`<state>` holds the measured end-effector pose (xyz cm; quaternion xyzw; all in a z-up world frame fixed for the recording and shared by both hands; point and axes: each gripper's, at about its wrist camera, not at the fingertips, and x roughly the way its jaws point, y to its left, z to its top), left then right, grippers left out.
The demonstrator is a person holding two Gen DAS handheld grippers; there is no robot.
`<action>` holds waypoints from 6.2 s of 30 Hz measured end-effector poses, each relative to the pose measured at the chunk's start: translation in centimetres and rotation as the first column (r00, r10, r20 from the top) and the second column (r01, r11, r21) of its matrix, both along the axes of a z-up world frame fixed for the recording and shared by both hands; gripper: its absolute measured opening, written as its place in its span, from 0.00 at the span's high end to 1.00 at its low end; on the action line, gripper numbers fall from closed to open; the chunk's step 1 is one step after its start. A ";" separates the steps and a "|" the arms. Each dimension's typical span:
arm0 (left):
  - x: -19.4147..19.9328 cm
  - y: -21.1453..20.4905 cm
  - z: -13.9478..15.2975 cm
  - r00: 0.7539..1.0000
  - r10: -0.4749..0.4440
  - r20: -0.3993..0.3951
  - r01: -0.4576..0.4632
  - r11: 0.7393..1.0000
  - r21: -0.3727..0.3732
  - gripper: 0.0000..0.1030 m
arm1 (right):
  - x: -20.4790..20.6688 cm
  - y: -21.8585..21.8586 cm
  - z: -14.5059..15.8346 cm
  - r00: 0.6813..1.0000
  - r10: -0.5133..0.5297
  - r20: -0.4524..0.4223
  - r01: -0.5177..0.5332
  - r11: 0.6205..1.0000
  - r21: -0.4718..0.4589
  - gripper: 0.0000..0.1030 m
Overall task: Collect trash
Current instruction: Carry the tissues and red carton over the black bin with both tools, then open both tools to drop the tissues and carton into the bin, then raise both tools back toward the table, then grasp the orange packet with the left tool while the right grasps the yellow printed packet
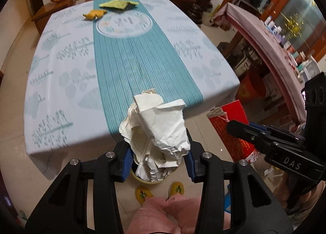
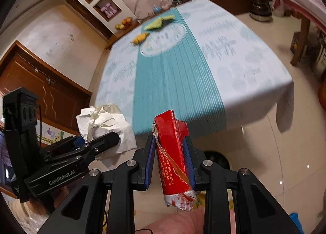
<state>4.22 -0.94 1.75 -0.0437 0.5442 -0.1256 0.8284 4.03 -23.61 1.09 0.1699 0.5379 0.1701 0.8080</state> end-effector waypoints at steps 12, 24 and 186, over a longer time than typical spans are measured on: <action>-3.8 -4.0 -14.4 0.992 0.068 -0.105 -0.066 0.998 0.022 0.62 | -2.8 -3.3 -16.0 0.989 -0.016 -0.146 0.012 0.999 -0.030 0.74; -4.5 -3.8 -31.1 0.982 0.133 -0.131 -0.124 0.989 0.074 0.60 | -4.1 -2.3 -33.7 0.968 -0.035 -0.248 0.044 0.999 0.031 0.69; 57.3 17.4 -13.4 0.990 0.099 -0.098 -0.085 0.987 0.136 0.85 | 61.9 21.6 -6.4 0.975 0.162 0.152 -0.110 0.946 -0.304 0.11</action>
